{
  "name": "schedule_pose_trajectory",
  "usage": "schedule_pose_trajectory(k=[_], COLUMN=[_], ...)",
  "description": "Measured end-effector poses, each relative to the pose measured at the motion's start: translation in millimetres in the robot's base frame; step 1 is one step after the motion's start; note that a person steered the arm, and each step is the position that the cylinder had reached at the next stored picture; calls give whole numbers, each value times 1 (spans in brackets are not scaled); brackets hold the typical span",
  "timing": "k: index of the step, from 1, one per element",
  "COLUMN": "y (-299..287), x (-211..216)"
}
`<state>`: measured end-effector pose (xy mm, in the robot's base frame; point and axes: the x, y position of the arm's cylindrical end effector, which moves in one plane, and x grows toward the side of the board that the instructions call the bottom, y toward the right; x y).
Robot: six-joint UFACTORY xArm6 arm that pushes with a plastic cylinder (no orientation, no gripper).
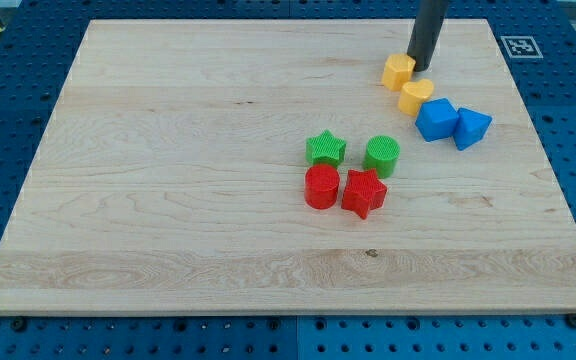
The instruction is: Separate the hexagon from the heart
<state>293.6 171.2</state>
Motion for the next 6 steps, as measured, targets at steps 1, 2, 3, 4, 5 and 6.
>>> schedule_pose_trajectory(k=[1, 2, 3, 4, 5, 6], y=[-11, -47, -50, 9, 37, 0], x=[0, -12, -17, -15, 27, 48])
